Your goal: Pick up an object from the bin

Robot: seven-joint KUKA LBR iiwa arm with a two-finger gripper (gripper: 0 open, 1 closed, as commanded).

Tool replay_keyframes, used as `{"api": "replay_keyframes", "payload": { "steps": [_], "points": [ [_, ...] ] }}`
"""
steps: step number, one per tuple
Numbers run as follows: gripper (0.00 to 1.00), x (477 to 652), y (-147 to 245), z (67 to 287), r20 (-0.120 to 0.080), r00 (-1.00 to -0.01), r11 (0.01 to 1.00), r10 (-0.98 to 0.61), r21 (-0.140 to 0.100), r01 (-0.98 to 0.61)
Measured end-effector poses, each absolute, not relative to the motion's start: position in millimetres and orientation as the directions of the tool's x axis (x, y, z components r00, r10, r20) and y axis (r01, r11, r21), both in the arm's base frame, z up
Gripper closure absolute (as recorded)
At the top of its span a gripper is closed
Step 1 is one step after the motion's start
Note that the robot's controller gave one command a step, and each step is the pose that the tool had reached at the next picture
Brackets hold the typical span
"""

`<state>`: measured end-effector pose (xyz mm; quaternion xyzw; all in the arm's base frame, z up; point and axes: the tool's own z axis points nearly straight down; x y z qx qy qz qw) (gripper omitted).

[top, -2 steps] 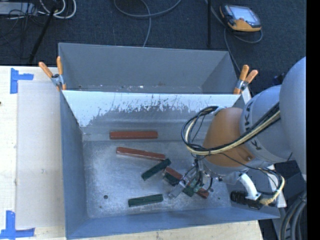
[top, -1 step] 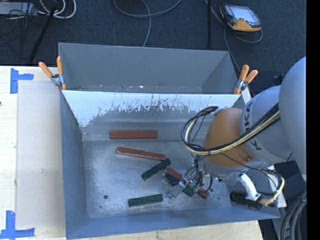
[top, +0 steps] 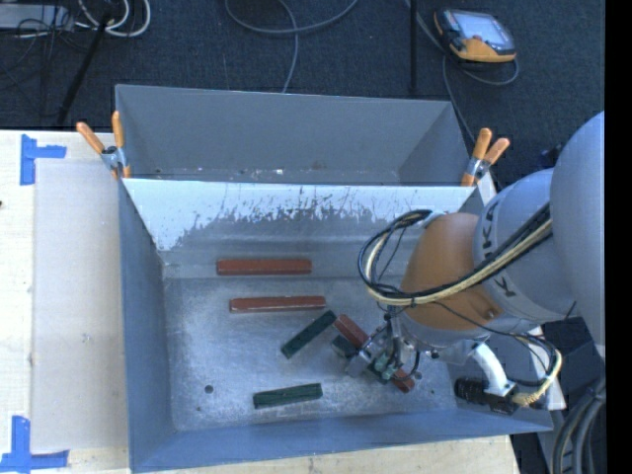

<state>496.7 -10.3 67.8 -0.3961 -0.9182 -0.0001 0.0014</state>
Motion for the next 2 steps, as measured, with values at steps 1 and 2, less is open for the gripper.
{"api": "replay_keyframes", "payload": {
  "steps": [1, 2],
  "points": [
    [1.0, 498.2, -10, 145, -0.004, -0.688, 0.688, 0.726, 0.004, 0.726],
    [1.0, 498.7, -10, 166, 0.0, -0.69, 0.69, 0.724, 0.0, 0.724]
  ]
}}
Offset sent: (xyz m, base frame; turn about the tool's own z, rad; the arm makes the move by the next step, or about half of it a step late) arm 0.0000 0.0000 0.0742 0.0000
